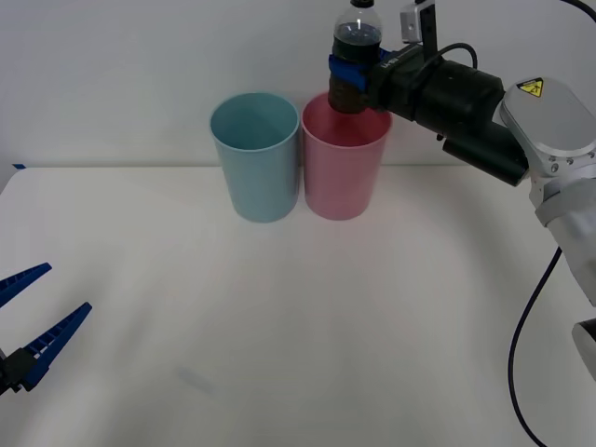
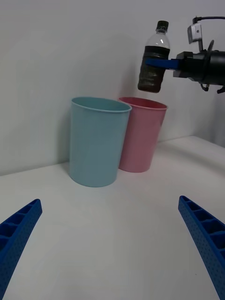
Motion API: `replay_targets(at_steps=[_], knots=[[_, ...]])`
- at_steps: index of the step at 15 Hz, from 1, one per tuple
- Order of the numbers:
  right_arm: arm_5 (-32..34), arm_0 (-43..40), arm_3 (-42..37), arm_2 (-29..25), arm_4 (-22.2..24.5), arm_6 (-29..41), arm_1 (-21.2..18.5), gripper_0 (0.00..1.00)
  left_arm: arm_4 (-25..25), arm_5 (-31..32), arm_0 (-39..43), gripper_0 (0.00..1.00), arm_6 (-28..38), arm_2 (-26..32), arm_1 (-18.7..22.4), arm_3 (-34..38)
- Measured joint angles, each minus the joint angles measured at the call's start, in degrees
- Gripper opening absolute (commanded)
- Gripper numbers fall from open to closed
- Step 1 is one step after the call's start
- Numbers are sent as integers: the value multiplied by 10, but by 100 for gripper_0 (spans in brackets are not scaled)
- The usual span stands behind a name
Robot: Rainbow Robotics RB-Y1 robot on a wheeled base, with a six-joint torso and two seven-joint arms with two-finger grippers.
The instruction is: Grasp the object on the table and drop it into the matching bin: aluminum can to the light blue bin, PET bottle to the pink bin.
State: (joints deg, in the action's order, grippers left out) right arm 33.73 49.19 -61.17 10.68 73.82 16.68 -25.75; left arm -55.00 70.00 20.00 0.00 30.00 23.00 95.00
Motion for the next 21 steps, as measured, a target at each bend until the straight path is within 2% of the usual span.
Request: replay_targets(at_steps=[3, 4, 6, 13, 15, 21], knots=[[-12, 19, 28, 7, 0, -10, 7, 1, 0, 0, 0, 100, 0, 0, 0, 0], [-14, 19, 29, 8, 0, -10, 7, 10, 0, 0, 0, 100, 0, 0, 0, 0], [-16, 19, 29, 8, 0, -10, 7, 100, 0, 0, 0, 100, 0, 0, 0, 0], [-5, 8, 19, 8, -17, -21, 1, 100, 0, 0, 0, 100, 0, 0, 0, 0], [-3, -19, -21, 7, -22, -22, -10, 100, 0, 0, 0, 100, 0, 0, 0, 0], [-3, -163, -206, -7, -54, -14, -62, 100, 0, 0, 0, 100, 0, 0, 0, 0]])
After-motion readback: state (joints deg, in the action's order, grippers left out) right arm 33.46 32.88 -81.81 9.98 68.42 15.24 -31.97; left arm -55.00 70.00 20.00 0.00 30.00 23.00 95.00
